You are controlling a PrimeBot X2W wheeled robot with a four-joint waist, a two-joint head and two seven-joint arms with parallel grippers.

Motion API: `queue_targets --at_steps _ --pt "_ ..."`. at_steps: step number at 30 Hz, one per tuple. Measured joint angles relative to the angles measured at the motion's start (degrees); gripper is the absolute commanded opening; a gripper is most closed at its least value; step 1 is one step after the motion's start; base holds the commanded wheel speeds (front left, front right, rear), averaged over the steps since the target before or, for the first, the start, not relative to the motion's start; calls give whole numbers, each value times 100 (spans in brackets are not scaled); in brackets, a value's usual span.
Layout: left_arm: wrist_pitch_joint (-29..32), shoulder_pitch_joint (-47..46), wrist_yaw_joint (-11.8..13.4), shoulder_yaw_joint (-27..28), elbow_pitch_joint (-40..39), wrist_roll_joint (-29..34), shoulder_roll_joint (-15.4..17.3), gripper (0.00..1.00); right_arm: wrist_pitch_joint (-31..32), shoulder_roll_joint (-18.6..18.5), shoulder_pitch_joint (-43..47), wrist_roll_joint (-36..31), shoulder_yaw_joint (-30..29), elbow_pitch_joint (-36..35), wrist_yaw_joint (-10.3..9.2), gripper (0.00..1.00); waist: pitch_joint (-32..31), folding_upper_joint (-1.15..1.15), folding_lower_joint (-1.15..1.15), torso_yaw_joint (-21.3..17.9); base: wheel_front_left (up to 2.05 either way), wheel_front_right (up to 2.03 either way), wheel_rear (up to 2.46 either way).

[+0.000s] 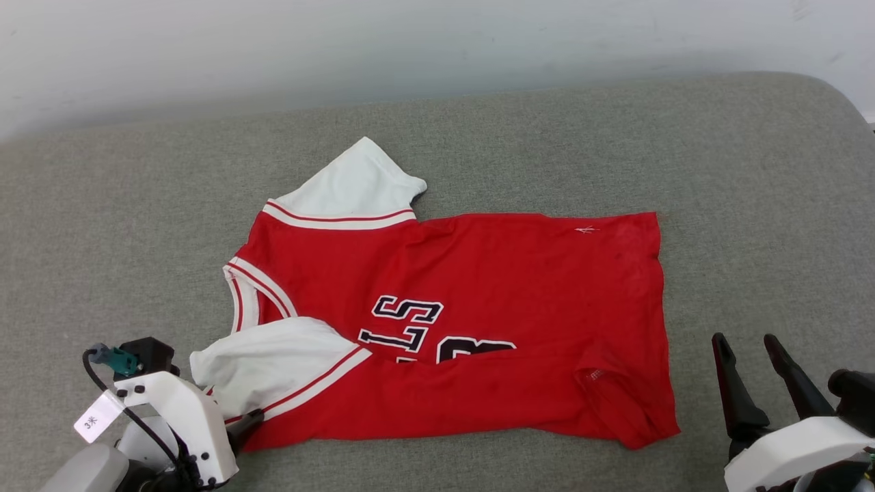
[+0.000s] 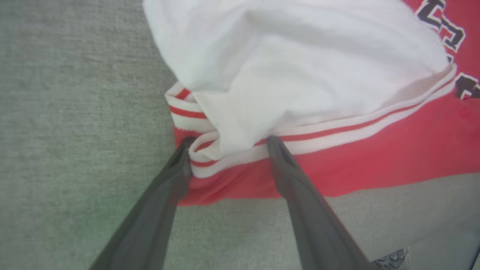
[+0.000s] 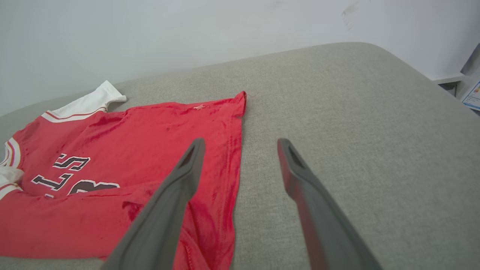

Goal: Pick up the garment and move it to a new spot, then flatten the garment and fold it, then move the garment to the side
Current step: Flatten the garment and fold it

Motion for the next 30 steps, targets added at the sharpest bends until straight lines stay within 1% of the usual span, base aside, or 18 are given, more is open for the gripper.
queue_targets --at_steps 1,4,6,8,13,17,21,24,27,30 --pt "-55 -11 -59 3 31 -32 -54 0 82 0 1 58 -43 15 0 100 2 0 0 10 0 0 0" --pt "-252 -32 -209 0 81 18 -114 0 382 -54 4 188 -145 62 0 100 -25 0 0 40 0 0 0" --pt "-407 -35 -242 -12 34 100 -170 0 666 -151 12 354 -181 90 0 100 -61 0 0 71 0 0 0" --pt "-513 -41 -263 5 -62 144 -162 0 1090 -299 44 493 -186 134 0 100 -110 0 0 107 0 0 0" --pt "-676 -3 -267 20 -436 263 -84 0 2275 -609 147 881 -99 151 0 100 -213 0 0 216 0 0 0" --pt "-723 30 -165 26 -795 360 5 0 3032 -742 146 1081 138 83 0 100 -246 0 0 334 0 0 0" --pt "-720 24 -91 3 -1056 441 24 0 3381 -775 90 1090 421 4 0 100 -179 0 0 455 0 0 0" --pt "-716 0 -64 -23 -1163 483 2 0 3509 -775 4 1071 577 100 0 100 -71 0 0 529 0 0 0" --pt "-725 -63 -59 -49 -1219 493 -65 0 3523 -776 -82 1023 635 346 0 100 63 0 1 587 0 0 0" --pt "-733 -94 -62 -62 -1230 521 -98 0 3375 -792 -219 914 669 670 1 100 196 0 1 630 0 0 0"
